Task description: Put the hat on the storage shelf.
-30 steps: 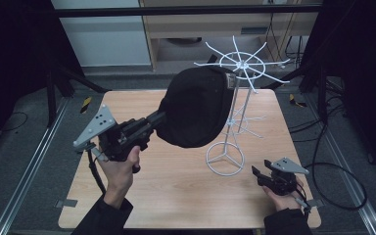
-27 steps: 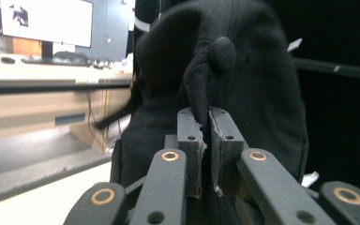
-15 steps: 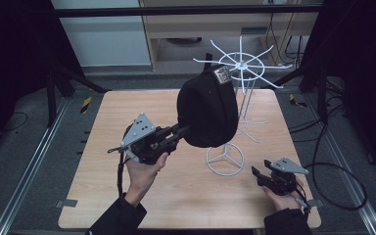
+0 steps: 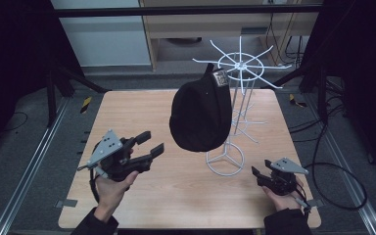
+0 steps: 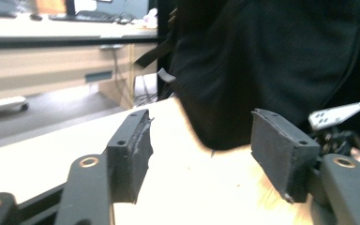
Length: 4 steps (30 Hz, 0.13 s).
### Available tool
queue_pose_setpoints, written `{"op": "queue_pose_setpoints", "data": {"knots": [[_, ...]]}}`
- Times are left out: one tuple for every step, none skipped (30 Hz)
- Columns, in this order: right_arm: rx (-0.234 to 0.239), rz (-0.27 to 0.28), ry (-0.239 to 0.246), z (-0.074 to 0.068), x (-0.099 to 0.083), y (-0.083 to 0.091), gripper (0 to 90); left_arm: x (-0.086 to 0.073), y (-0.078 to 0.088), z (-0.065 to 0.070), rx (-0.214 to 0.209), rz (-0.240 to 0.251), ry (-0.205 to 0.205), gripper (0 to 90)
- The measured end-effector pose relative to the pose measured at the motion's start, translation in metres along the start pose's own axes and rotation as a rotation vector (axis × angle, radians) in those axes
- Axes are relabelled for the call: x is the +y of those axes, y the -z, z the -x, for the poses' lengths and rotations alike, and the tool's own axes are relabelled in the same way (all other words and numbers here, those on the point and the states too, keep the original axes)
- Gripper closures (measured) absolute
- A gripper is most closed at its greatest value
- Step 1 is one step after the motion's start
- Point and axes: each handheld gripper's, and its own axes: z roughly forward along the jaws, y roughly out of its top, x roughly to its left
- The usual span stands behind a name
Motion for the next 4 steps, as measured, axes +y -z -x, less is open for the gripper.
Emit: {"op": "queue_pose_setpoints", "data": {"knots": [[0.001, -0.001, -0.005, 0.000, 0.000, 0.001, 40.8, -0.007, 0.005, -0.005, 0.024, -0.016, 0.005, 34.7], [0.002, 0.004, -0.003, 0.000, 0.000, 0.001, 40.2, -0.014, 0.009, -0.011, 0.045, -0.033, 0.019, 34.3], [0.000, 0.005, -0.005, 0.000, 0.000, 0.000, 39.7, -0.022, 0.013, -0.017, 0.061, -0.048, 0.039, 33.5], [-0.002, 0.003, -0.008, 0.000, 0.000, 0.000, 39.3, -0.030, 0.016, -0.023, 0.081, -0.066, 0.055, 33.3]]}}
